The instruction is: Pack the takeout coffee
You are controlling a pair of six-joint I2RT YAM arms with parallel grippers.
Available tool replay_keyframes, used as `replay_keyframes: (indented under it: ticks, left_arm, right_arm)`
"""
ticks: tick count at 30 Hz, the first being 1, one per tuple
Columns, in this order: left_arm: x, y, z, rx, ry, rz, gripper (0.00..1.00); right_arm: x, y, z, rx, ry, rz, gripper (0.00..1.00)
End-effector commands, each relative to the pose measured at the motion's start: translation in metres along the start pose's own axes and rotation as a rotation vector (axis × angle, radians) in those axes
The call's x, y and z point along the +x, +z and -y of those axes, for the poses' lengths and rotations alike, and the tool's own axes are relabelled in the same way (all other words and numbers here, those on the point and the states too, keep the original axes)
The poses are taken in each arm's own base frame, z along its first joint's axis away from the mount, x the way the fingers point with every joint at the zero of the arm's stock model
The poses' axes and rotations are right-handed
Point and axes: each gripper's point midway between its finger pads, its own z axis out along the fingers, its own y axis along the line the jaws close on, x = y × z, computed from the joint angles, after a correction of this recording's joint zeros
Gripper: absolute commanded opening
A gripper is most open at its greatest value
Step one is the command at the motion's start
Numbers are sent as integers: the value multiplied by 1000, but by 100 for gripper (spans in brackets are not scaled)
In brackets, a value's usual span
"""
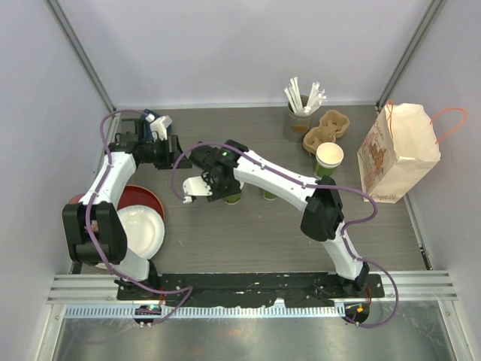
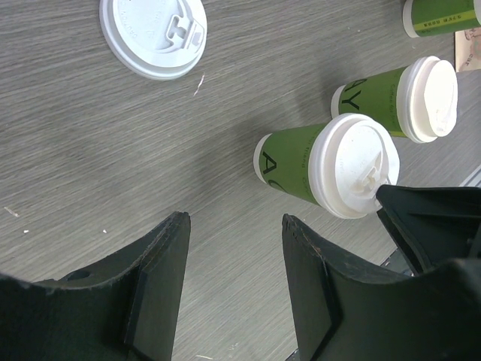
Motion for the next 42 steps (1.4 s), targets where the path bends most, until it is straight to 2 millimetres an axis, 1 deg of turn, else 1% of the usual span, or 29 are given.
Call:
replay_keyframes:
  ticks: [1,6,8,9,10,11,12,13,14,15,16,17,18,19,20,21,22,23,24,25,26,27,29,30,32,34,36,41,42]
  left_arm:
    - [-13,-4,8,30,30,25,56]
    - [-15,-8,11,31,33,34,56]
    - [-17,-8,12,32,35,38,57]
    - [-18,-10,14,33,35,42,57]
    - [-19,-10,15,34,33,44,58]
    - [-19,-11,16,36,32,46,59]
    - [-21,-13,18,40,33,53,59]
    - [-21,-14,20,41,27,55,60]
    - [-21,-15,22,47,25,57,61]
    - [-22,-16,25,53,23,60,61]
    - [-24,-19,29,55,26,70,62]
    - [-24,-19,32,58,21,72,62]
    - [-23,-20,34,58,22,73,62]
    - [-24,-23,36,54,26,82,62]
    - [-19,-17,50,73,46,65,59]
    - [-18,-15,52,61,51,64,59]
    - [-14,-13,54,58,54,56,58]
    - [-10,-10,62,66,68,44,55]
    - [-7,-8,65,65,72,37,53]
    - [-5,-5,65,54,76,26,52]
    - [0,0,72,67,90,8,49]
    - [3,2,74,68,93,-2,48]
    - [8,8,77,67,96,-24,44]
    - [10,11,75,62,92,-35,44]
    - [14,16,74,56,90,-49,42]
    - [16,19,77,62,94,-59,42]
    - [14,19,80,64,103,-58,42]
    - [11,21,85,67,118,-56,43]
    - [11,21,84,65,117,-58,43]
  right_arm:
    - [-10,-33,9,86,8,53,37]
    - [-21,-49,12,132,24,98,46]
    - [-27,-62,16,162,32,141,52]
    - [-32,-68,16,168,46,171,59]
    - [-34,-77,16,180,54,197,61]
    - [-38,-84,18,196,64,226,78]
    - [-40,-88,19,207,78,248,78]
    - [-41,-103,20,235,112,287,79]
    - [-48,-113,30,289,134,340,80]
    - [-47,-106,26,291,160,348,81]
    - [-47,-111,28,322,228,383,81]
    - [-55,-141,48,449,304,500,82]
    - [-47,-125,45,454,366,504,84]
    - [-45,-128,49,485,426,544,84]
    - [-48,-146,59,535,537,653,84]
    - [-39,-123,54,518,590,634,82]
    - [-32,-118,56,535,644,635,81]
    - [-32,-117,61,571,703,668,81]
    - [-27,-97,52,551,721,644,81]
    - [-26,-91,49,547,745,651,79]
    - [-26,-90,52,560,777,671,77]
    - [-21,-80,50,559,840,654,72]
    - [-11,-75,55,565,902,651,66]
    - [-6,-68,53,551,928,647,60]
    - [-1,-68,56,552,941,667,53]
    - [-2,-64,53,537,907,669,44]
    - [-5,-68,55,539,889,680,39]
    - [-9,-86,60,557,845,713,37]
    - [-10,-85,60,554,842,716,37]
